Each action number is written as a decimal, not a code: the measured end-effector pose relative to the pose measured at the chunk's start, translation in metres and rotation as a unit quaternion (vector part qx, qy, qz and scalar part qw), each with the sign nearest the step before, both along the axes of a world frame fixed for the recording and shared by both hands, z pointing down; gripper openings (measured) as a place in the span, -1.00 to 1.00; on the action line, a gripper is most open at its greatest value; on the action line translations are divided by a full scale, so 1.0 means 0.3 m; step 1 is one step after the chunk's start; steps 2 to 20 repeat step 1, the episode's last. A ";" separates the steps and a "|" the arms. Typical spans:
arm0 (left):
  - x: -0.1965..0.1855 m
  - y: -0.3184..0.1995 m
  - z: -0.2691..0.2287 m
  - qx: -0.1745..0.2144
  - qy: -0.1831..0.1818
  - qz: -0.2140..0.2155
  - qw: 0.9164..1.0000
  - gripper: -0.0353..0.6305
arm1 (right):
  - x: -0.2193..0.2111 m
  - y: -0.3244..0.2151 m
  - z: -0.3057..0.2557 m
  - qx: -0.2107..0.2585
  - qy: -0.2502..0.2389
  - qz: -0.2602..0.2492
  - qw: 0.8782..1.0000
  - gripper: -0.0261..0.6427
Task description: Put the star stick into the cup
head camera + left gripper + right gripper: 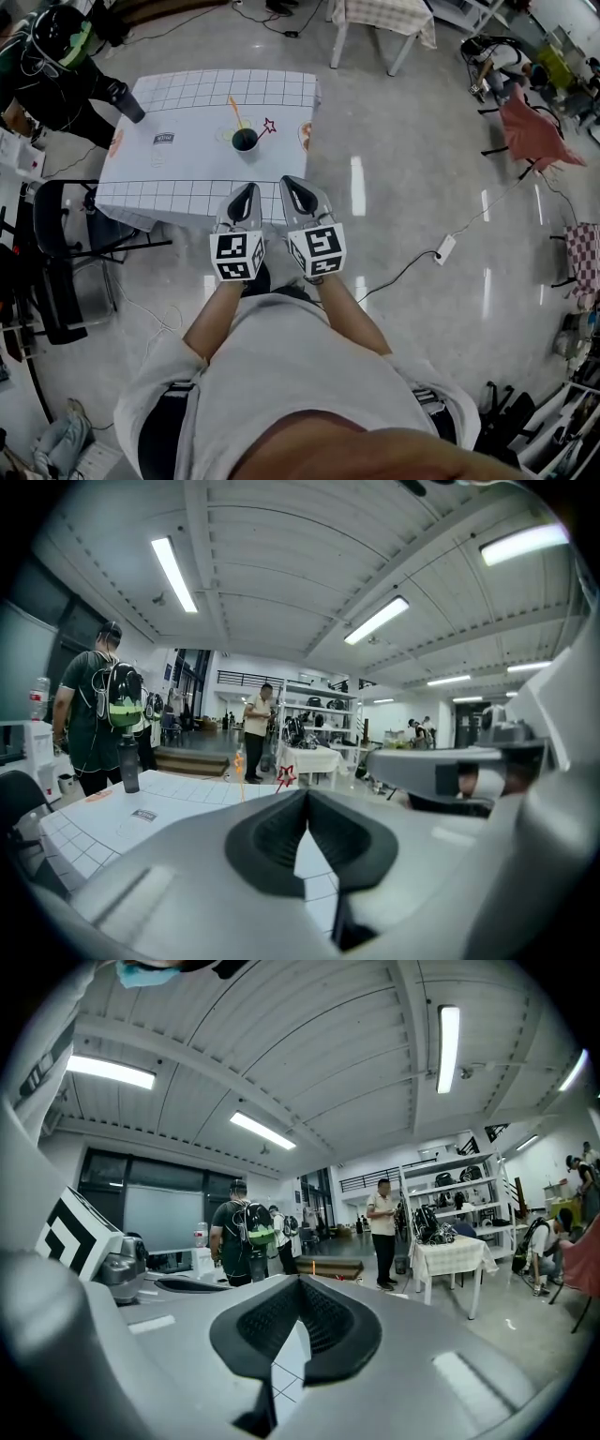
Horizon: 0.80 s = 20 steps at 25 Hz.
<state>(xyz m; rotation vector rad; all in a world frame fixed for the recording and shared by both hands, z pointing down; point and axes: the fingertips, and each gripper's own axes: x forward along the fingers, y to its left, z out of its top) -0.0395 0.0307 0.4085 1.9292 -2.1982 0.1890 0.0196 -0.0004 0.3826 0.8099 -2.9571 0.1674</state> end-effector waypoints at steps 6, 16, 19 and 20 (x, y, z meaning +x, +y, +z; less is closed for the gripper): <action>-0.008 0.000 -0.006 0.003 -0.001 -0.001 1.000 -0.89 | -0.009 -0.002 -0.003 0.002 0.000 0.000 1.000 -0.93; -0.008 0.000 -0.006 0.003 -0.001 -0.001 1.000 -0.89 | -0.009 -0.002 -0.003 0.002 0.000 0.000 1.000 -0.93; -0.008 0.000 -0.006 0.003 -0.001 -0.001 1.000 -0.89 | -0.009 -0.002 -0.003 0.002 0.000 0.000 1.000 -0.93; -0.008 0.000 -0.006 0.003 -0.001 -0.001 1.000 -0.89 | -0.009 -0.002 -0.003 0.002 0.000 0.000 1.000 -0.93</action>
